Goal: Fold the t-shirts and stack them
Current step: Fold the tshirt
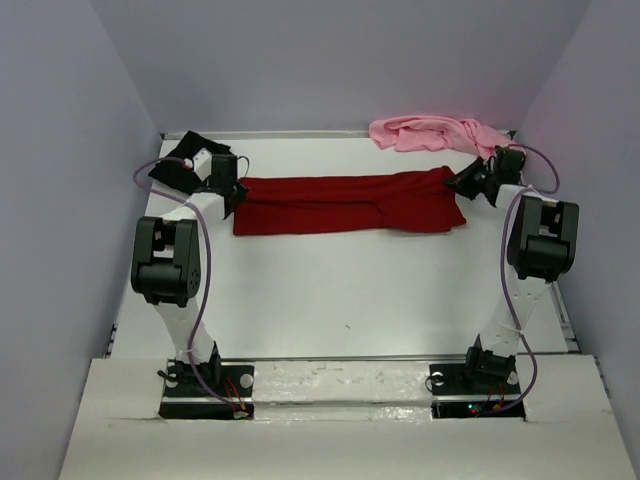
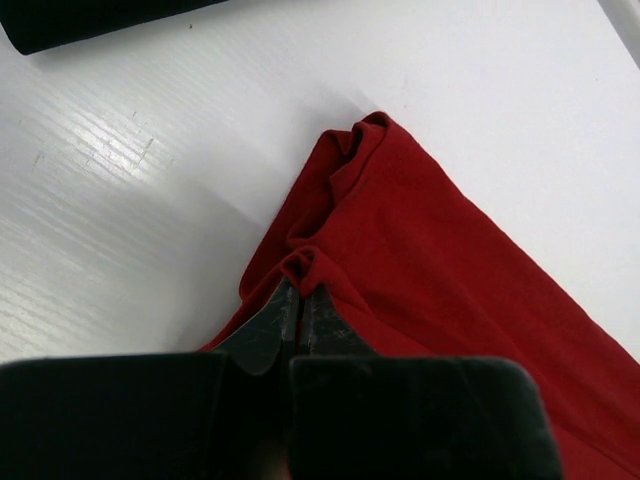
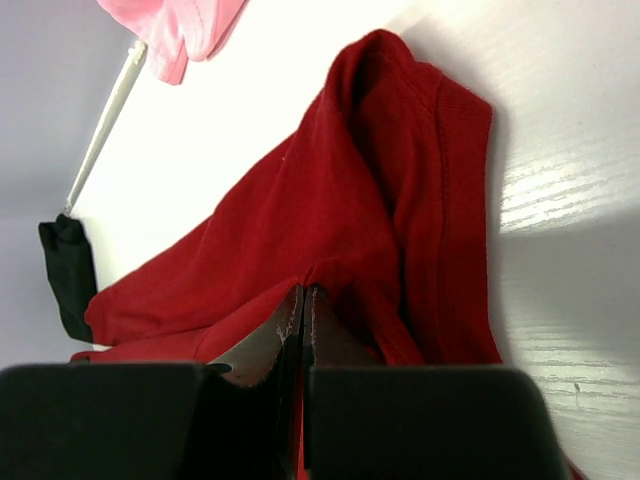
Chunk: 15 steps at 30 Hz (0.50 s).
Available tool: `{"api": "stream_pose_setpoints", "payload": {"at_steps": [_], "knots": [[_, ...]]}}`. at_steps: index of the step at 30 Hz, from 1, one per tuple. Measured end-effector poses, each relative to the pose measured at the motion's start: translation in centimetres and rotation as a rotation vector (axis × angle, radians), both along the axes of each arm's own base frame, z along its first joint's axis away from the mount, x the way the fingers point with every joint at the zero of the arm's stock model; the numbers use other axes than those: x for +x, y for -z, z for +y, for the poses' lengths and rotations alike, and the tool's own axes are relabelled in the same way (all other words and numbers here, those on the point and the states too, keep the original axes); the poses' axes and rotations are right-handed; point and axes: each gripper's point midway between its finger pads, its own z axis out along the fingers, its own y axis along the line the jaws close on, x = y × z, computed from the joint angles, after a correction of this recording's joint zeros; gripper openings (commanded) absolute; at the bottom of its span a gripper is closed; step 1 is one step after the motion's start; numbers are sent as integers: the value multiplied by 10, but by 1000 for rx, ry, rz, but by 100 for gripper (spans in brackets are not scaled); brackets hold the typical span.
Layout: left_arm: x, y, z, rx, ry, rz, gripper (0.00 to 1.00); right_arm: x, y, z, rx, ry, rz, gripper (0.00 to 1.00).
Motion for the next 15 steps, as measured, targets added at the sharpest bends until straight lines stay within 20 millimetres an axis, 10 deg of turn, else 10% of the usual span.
{"api": "stream_pose_setpoints", "payload": {"at_steps": [10,15], "knots": [[16,-23,-2,5,17,-52,0,23,-20,-5,-11,3,-50,45],[24,-25,-7,6,51,-59,48,22,-9,-5,-9,7,-26,47]]}}
